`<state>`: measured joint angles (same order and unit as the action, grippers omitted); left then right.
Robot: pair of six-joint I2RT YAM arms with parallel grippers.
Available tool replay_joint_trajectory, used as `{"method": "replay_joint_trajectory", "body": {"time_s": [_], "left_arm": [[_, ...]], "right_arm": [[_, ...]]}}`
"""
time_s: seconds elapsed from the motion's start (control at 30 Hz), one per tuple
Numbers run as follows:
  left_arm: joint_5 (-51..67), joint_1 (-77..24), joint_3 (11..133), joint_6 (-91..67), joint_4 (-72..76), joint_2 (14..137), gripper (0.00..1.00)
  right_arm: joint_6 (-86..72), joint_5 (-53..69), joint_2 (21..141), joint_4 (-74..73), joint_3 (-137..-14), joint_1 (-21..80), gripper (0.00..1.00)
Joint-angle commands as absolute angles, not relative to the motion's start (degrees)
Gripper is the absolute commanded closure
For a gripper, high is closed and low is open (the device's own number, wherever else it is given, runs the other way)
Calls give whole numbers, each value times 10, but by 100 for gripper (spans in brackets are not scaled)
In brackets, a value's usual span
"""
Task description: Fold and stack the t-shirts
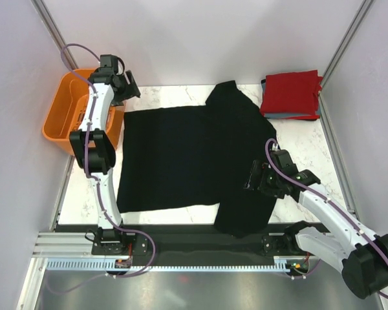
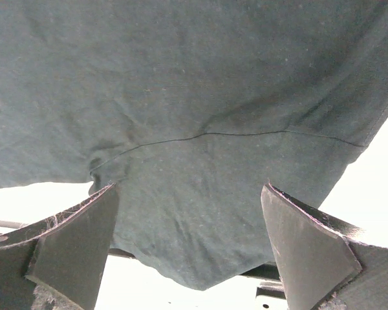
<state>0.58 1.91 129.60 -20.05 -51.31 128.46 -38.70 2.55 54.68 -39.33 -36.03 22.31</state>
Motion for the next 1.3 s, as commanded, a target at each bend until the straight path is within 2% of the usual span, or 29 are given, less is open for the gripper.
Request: {"method": "replay_joint_trajectory", "body": {"time_s": [0.0,0.13,0.23,0.37,0.57,0.7,0.8,0.93,0.97,1.03,1.1,1.27], "left_arm": [[-3,41,1305,-226,-554,1241,16],[-3,14,1231,-209,-557,1119,14],[-4,-17,1117,-212,-565,1031,14],[-35,-60,895,-232,-566,846,14],[-29,-110,619,-322,-566,653,16],[-119,-140,507,-438,-604,527,17],[-134,-145,468,-513,-606,490,17],[-120,-142,451,-583,-589,515,14],[-113,-138,414,-591,-556,525,10],[-24,-50,368,-571,-509,542,9],[26,32,323,-563,-467,552,14],[-43,50,304,-619,-483,499,17]], "right_arm": [[-380,13,554,-377,-379,226,2],[-380,4,550,-388,-402,226,2],[-395,-38,548,-426,-423,225,2],[-458,-118,508,-486,-418,235,2],[-529,-109,475,-500,-367,298,2],[-583,-144,463,-509,-356,377,2],[-618,-170,493,-506,-358,440,2],[-662,-210,554,-498,-378,533,2],[-670,-216,564,-498,-388,561,2],[-681,-226,585,-494,-391,578,2],[-683,-222,584,-491,-389,587,2],[-700,-232,537,-489,-358,589,2]]}}
